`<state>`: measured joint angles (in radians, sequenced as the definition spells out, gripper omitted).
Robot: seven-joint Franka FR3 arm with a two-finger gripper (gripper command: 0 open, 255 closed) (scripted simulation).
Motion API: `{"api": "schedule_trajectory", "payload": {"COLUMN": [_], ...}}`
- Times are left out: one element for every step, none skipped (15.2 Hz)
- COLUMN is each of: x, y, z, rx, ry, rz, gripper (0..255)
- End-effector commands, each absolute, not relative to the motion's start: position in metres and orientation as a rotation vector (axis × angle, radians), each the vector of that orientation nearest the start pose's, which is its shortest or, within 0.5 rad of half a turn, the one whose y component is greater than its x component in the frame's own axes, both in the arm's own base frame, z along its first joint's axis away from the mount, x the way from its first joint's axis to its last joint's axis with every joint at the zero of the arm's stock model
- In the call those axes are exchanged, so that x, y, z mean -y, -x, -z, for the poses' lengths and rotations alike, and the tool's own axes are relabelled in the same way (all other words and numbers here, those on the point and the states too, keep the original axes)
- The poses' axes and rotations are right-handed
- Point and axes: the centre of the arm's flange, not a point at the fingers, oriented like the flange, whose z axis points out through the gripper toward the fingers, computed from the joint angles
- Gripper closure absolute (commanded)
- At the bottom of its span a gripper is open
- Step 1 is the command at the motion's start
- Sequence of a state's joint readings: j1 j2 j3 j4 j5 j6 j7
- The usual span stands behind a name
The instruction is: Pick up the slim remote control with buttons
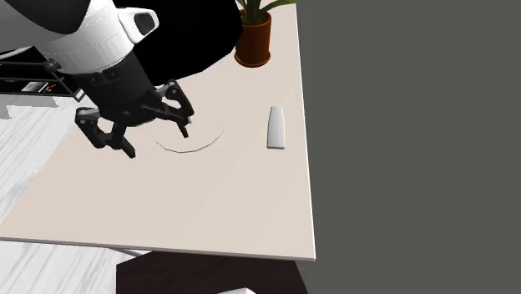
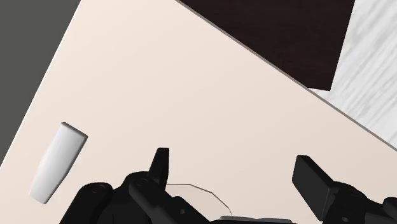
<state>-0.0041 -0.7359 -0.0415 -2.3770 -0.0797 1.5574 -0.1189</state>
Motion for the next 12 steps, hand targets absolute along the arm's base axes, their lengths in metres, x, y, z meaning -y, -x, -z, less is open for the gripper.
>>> {"api": "schedule_trajectory", "payload": {"x": [0.026,0.034,0.042,0.05,0.058,0.066,0.075,0.083,0.091,0.1,0.109,0.096], "y": [-0.316,-0.323,-0.331,-0.338,-0.345,-0.352,-0.358,-0.365,-0.372,-0.378,-0.385,-0.393], "z": [-0.564,-0.556,-0.549,-0.541,-0.533,-0.526,-0.518,-0.51,-0.503,-0.495,-0.488,-0.574], "rx": [0.139,0.118,0.096,0.074,0.053,0.031,0.01,-0.012,-0.033,-0.055,-0.076,-0.023], "ry": [3.181,3.181,3.181,3.18,3.18,3.179,3.178,3.177,3.176,3.175,3.174,3.195], "rz": [-0.14,-0.136,-0.133,-0.13,-0.127,-0.123,-0.12,-0.117,-0.113,-0.11,-0.107,0.474], "gripper": [0,0,0,0,0,0,0,0,0,0,0,0]}}
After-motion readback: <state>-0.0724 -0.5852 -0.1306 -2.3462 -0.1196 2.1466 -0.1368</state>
